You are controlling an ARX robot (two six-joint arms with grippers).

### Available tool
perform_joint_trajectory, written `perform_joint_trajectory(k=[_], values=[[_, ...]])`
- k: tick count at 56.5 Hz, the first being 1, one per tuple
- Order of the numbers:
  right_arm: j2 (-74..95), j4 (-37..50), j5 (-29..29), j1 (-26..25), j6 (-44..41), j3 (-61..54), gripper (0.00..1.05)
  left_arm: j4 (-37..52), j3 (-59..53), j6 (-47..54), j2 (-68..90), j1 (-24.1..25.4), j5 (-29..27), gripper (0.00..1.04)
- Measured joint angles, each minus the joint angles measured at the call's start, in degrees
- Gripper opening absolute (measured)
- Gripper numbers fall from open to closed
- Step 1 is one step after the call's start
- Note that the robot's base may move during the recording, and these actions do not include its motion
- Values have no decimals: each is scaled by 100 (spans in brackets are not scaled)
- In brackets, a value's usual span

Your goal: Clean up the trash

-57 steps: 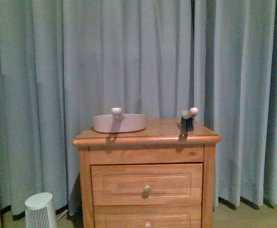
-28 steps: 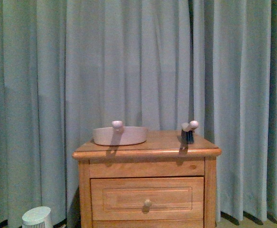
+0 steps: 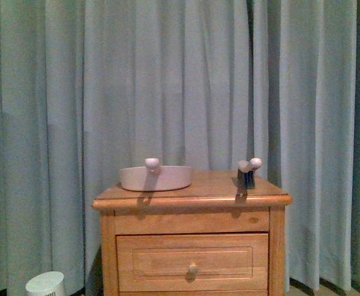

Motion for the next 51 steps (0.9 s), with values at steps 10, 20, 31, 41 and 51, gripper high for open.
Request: perform_joint_trajectory(k=[10, 20, 31, 41, 51], values=[[0, 0, 0, 0, 0, 0, 97, 0, 0, 0, 0, 0, 0, 97], [0, 0, 0, 2, 0, 0, 97, 0, 0, 0, 0, 0, -2, 97], [0, 0, 4, 0, 0, 0, 97, 0, 0, 0, 0, 0, -2, 97], [-4, 0, -2, 0, 0, 0, 97, 0, 0, 0, -4, 0, 0, 97], [-2, 0, 4, 0, 0, 0, 97, -2, 0, 0, 2, 0, 0, 97]])
